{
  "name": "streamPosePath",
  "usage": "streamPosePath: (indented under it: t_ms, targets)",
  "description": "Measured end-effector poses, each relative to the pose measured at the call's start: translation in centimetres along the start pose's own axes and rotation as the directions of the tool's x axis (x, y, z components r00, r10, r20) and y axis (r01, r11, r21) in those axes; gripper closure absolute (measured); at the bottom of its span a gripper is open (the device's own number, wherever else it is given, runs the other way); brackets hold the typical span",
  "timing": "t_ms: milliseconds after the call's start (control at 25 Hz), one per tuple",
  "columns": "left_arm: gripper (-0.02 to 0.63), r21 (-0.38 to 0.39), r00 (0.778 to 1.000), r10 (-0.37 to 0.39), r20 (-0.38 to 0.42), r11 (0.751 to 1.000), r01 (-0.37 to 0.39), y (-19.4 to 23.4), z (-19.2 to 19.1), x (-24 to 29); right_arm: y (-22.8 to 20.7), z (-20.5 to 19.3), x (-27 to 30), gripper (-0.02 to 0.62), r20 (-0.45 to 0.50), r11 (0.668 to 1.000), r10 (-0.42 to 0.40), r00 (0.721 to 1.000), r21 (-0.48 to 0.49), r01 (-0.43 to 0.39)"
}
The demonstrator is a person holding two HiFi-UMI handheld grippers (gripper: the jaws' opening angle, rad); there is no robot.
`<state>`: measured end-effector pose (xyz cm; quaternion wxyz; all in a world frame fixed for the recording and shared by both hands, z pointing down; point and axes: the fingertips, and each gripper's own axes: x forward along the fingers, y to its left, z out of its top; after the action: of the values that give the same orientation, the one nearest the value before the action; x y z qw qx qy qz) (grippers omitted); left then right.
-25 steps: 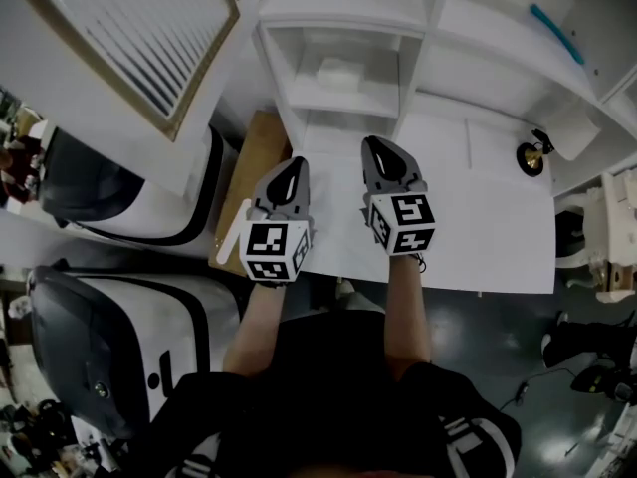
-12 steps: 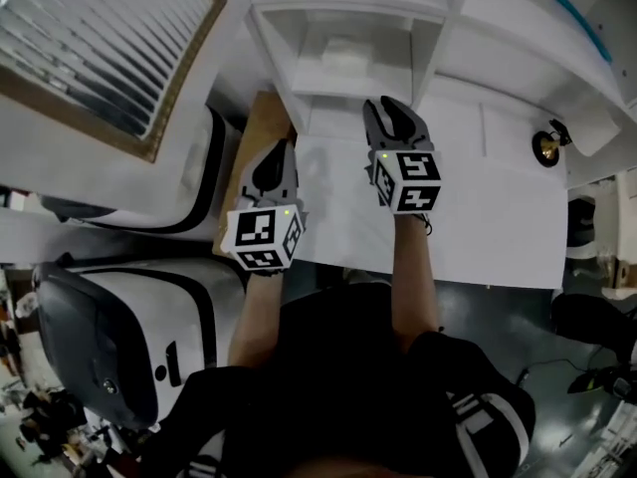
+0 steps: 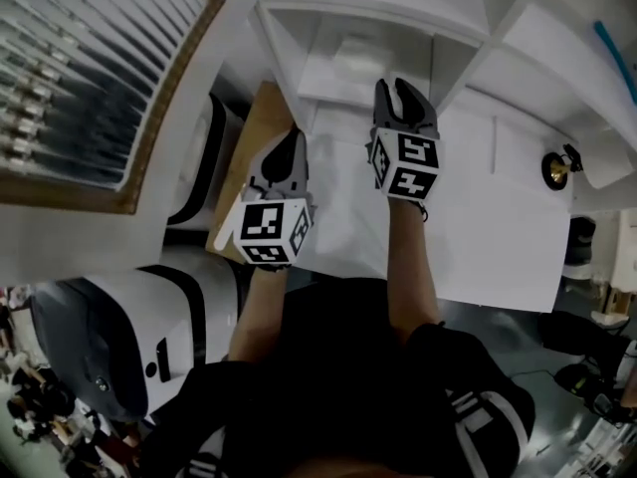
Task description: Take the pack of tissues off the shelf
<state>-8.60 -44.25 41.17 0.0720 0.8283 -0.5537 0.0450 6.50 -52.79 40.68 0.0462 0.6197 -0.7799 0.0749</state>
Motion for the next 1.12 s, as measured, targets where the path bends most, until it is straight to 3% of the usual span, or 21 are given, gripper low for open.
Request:
streamPosePath:
  t_ms: [360,440,640,1120]
  targets:
    - [0.595,-0.007,0.999,-0.011,-0.043,1.0,0.011,-0.7,-1.0,3.4,-1.1,-0.6,3.2,0.489,-0.053,0.999,-0.039,0.998,-0.006,0.039]
    - [0.595,-0.007,0.999,-0.012,-0.048,1.0,0.012,-0.8,-1.1,3.7,-1.0,-0.5,3.3,0.567,-0.055,0.999,-0.043,0.998,-0.031,0.041]
    - [0.595,0.004,0.999,-0.01,-0.039,1.0,0.01,-1.0,-0.6,3.5,-0.7,-0.9,3.2,0.577,-0.084,0.999,-0.031,0.996,-0.02,0.03]
    - [0.595,0.034,0.998,-0.025,0.053,0.999,0.023,-2.5,2.5,-1.2,2.4,3.6,-3.1,0.578,0.074,0.997,0.08,0.994,-0.011,-0.08]
